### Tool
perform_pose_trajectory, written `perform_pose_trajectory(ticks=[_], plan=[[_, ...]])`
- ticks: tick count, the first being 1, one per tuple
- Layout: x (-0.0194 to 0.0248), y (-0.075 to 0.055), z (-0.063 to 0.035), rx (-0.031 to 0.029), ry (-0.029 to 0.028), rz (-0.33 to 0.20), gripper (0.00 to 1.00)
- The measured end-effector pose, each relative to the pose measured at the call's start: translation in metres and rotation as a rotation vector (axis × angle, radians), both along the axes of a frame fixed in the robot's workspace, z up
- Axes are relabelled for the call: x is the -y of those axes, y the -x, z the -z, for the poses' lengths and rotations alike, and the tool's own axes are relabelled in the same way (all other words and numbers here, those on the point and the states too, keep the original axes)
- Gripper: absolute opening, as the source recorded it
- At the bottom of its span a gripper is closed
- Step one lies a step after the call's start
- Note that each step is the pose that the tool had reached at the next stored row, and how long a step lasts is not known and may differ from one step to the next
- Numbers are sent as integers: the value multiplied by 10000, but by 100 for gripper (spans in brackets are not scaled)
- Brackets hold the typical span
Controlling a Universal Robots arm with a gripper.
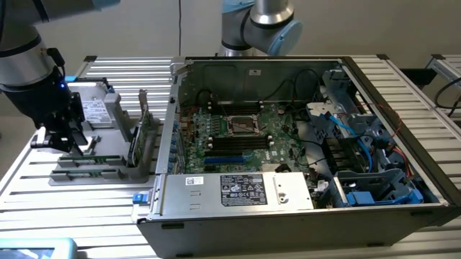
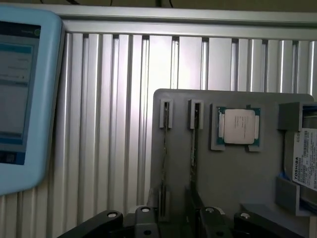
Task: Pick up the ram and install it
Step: 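Pick up the ram and move it above insertion slot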
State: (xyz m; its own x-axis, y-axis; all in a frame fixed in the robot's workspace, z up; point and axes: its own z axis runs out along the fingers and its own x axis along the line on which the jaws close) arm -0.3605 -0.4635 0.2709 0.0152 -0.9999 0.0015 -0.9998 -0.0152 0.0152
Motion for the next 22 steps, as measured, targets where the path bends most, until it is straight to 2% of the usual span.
perform_pose_trajectory(ticks=[6,15,18,22], plan=[[42,-3,110,0,-1,0,36],[53,-34,273,-1,0,-1,36],[100,-38,328,-1,0,0,36],[109,-54,401,0,0,0,36]])
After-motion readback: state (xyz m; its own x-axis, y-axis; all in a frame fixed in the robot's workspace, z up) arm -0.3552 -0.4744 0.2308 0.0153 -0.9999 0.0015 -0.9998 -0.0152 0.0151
